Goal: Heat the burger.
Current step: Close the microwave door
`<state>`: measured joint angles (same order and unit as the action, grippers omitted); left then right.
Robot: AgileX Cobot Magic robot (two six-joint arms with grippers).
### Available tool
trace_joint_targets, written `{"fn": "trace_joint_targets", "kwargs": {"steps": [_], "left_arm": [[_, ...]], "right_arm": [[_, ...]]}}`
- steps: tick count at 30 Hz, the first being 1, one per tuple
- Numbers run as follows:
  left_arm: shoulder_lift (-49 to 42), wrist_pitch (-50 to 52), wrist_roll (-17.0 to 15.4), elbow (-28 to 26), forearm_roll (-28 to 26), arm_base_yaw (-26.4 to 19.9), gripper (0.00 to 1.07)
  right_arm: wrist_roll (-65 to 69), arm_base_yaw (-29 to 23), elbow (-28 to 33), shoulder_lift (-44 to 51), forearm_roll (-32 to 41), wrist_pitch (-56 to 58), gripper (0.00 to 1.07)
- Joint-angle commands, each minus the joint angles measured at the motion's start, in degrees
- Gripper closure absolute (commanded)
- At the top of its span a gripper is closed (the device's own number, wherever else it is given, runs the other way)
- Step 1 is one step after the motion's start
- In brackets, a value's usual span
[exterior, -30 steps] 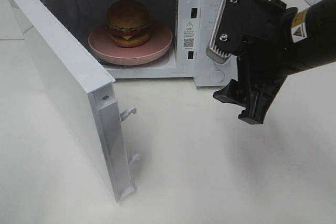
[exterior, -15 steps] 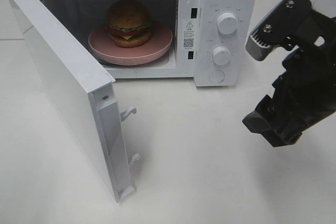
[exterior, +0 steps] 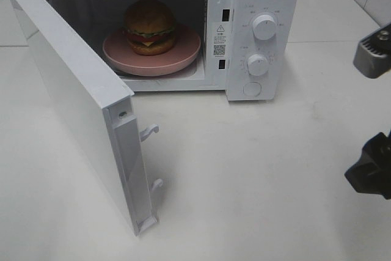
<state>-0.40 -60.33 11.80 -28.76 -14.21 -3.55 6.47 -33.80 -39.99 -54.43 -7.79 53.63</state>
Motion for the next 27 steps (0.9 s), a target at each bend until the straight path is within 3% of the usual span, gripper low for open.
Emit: {"fn": "trace_joint_targets", "kwargs": {"steps": [1, 17, 23, 27], "left_arm": [[-1.20, 0.63, -0.06, 0.17, -0.17, -0.11, 0.18], [-1.20, 0.63, -0.06, 0.17, -0.17, -0.11, 0.18], [-1.20, 0.63, -0.06, 0.17, -0.17, -0.11, 0.18], [-1.20, 0.63, -0.06, 0.17, -0.17, -0.11, 0.18]], "right_arm": [[2.29, 0.17, 0.17, 3.38, -0.23, 4.24, 0.31], [4.64, 0.57, 0.23, 19.19, -0.63, 13.98, 0.31], [3.72, 9.68, 0.23, 25.55, 0.06, 15.99, 0.31], [3.67, 13.01, 0.23, 28.59, 0.06, 15.87, 0.31]]}}
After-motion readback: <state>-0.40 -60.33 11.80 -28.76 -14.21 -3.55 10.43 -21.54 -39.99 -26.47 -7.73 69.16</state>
